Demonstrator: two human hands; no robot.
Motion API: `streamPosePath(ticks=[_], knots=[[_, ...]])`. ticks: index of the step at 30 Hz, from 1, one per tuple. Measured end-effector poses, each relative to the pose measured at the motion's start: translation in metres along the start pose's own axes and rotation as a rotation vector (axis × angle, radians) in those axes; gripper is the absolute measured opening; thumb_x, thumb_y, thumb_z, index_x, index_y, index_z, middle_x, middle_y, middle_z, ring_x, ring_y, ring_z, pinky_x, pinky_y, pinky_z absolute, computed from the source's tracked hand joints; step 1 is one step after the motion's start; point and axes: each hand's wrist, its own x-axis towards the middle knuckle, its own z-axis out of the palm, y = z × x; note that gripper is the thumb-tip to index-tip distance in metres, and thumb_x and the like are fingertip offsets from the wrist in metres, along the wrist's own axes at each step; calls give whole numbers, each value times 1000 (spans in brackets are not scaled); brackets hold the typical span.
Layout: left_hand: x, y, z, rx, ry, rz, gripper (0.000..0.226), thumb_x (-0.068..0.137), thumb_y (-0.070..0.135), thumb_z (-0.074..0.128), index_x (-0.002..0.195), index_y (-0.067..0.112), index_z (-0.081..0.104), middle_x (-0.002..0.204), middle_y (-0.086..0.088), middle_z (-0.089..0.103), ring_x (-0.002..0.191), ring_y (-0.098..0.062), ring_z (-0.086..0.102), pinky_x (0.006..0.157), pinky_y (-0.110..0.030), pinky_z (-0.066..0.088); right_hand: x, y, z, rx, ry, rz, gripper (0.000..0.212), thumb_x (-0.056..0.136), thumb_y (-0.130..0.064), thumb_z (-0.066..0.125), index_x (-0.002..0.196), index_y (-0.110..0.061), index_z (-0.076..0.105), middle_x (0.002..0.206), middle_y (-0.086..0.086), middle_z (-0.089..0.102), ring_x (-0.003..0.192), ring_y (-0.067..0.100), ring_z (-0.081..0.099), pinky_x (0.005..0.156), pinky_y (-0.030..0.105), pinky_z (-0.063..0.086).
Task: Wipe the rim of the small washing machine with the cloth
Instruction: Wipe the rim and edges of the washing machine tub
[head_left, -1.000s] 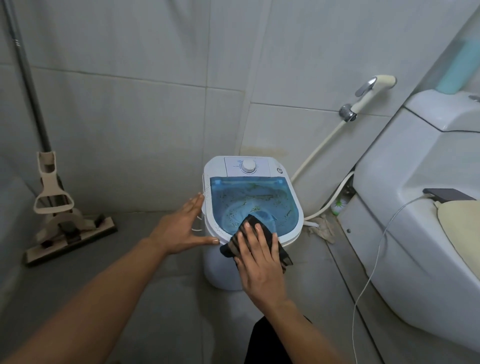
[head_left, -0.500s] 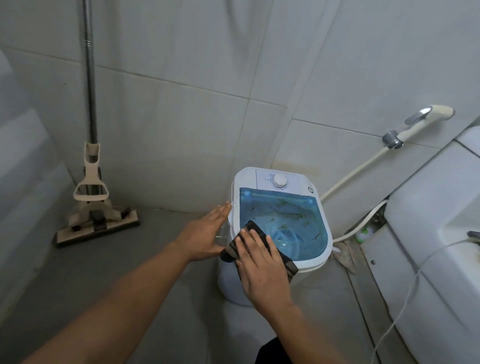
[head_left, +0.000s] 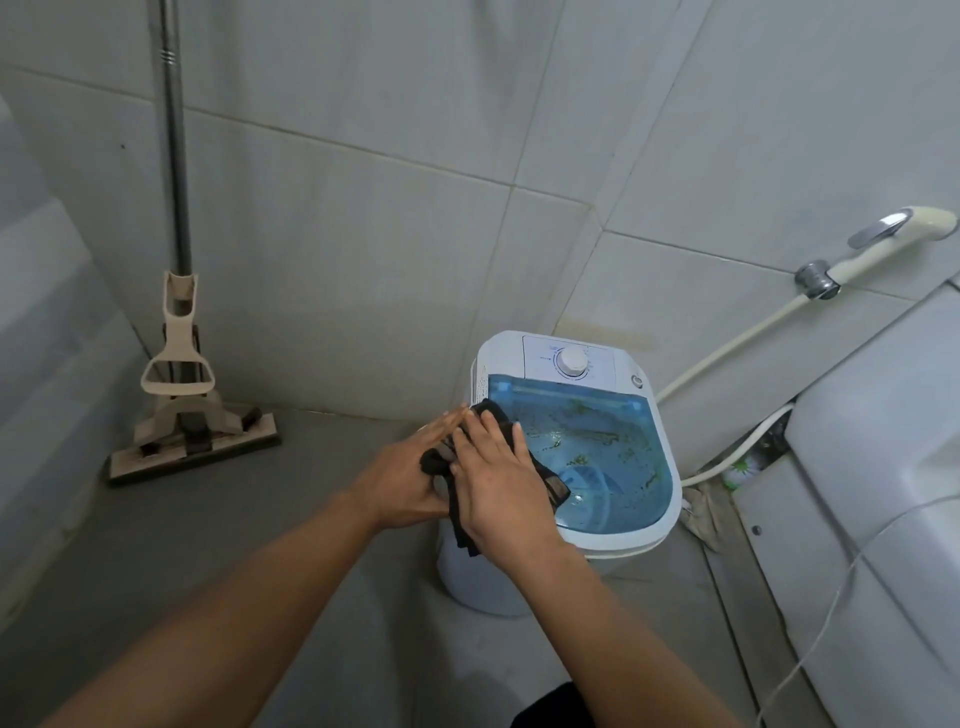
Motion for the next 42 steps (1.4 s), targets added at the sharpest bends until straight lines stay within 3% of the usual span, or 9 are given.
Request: streamPosePath(ticks=[2,4,6,10,13,22,26,31,42], knots=[[0,0,2,42,4,12,102,73,68,62,159,26,26,162,15,29,146,0,31,113,-19,35,14,0,-2,41,-17,18,51,105,-25,34,154,-11,39,165,7,30,156,23,16,125,43,-4],[1,2,3,122,-25,8,86,75,73,55,141,18,52,142,-3,59,125,-21,57,89,-25,48,28,1,-2,72,-30,38,48,106,-24,34,151,-11,44,165,6,31,156,21,15,124,42,-6],[3,6,1,174,-39,-2,87,73,88,51,118,14,62,114,-11,71,100,-31,65,69,-27,41,42,4,-3,89,-51,52,44,105,-23,35,145,-13,49,164,4,34,156,20,16,125,43,-4],[3,7,0,73,-33,-57,104,64,84,70,145,24,41,139,1,56,118,-18,58,86,-25,47,72,11,-3,107,-106,86,38,105,-21,34,135,-12,56,160,4,39,155,22,18,125,48,2],[5,5,1,21,-53,-57,118,62,90,66,154,28,28,151,3,46,129,-16,53,98,-37,53,94,17,-5,96,-122,108,36,103,-20,36,129,-12,59,155,6,44,151,23,24,125,50,9],[5,6,1,33,-25,-15,118,63,94,58,157,35,19,162,8,33,145,-11,37,111,-40,47,145,28,-5,47,-124,170,31,98,-15,44,120,-9,64,141,8,53,143,27,35,121,52,18],[4,10,-1,37,-35,5,106,66,87,65,146,52,4,160,18,26,142,4,24,114,-30,38,156,29,-8,24,-150,191,30,97,-15,45,120,-9,64,137,9,55,141,27,37,121,52,17],[3,15,-3,40,-56,-23,110,63,92,60,147,46,7,163,8,30,147,-11,33,116,-36,40,152,30,-8,12,-139,174,32,96,-15,46,122,-8,64,138,9,54,142,28,36,120,51,19],[1,14,-2,55,-64,-47,117,64,90,65,158,37,20,162,11,31,142,-10,41,108,-37,48,123,23,-2,29,-71,153,28,97,-15,46,118,-9,63,137,8,54,139,27,38,115,50,27]])
